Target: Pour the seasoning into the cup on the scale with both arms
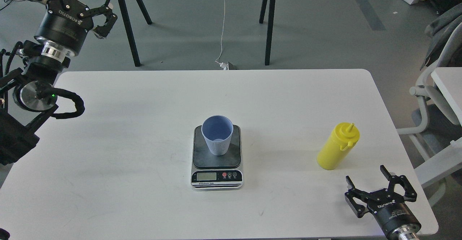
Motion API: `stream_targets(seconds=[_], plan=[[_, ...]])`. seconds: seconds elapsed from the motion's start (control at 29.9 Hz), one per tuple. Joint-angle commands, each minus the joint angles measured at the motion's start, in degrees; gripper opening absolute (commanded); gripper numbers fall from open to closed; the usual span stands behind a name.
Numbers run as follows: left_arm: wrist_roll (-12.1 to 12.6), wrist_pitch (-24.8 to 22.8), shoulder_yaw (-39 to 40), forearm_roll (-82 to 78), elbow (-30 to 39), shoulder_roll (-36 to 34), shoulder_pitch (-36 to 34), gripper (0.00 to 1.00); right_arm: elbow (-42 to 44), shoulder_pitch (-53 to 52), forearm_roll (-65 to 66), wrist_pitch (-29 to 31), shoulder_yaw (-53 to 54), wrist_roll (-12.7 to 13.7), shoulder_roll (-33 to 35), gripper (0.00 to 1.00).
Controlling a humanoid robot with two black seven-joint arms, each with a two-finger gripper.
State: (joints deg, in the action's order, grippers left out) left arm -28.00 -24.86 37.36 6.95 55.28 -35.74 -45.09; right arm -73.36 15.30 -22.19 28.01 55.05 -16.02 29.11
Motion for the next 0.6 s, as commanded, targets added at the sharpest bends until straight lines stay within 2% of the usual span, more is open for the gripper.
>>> stream_targets(seconds=[0.0, 0.1, 0.23, 0.4, 0.57], plan=[[0.00, -0.28, 0.00, -0.01, 0.00, -0.03, 0.00, 1.00, 0.15, 0.26, 0.39, -0.01, 0.33, 0.03, 7.08, 0.98], [0.00, -0.19, 0.00, -0.01, 0.00, -0.03, 0.00, 1.00, 0.76, -1.49, 0.83, -0.01, 1.90, -0.06, 12.27, 0.98], [0.00, 0.16, -0.18, -0.09, -0.53, 0.14, 0.00, 1.00, 5.93, -8.24, 1.71, -0.01, 6.91, -0.06, 12.99, 0.98], [0.00, 0.08, -0.27, -0.01, -0.70, 0.15, 0.18, 1.00, 19.02, -23.45, 3.73, -0.01, 6.48, -0.06, 11.76, 1.00], [0.00, -0.45, -0.18, 0.52, -1.32, -0.73, 1.76, 1.00, 29.76, -37.34, 4.00, -0.01, 4.90, 0.03, 6.67, 1.00]])
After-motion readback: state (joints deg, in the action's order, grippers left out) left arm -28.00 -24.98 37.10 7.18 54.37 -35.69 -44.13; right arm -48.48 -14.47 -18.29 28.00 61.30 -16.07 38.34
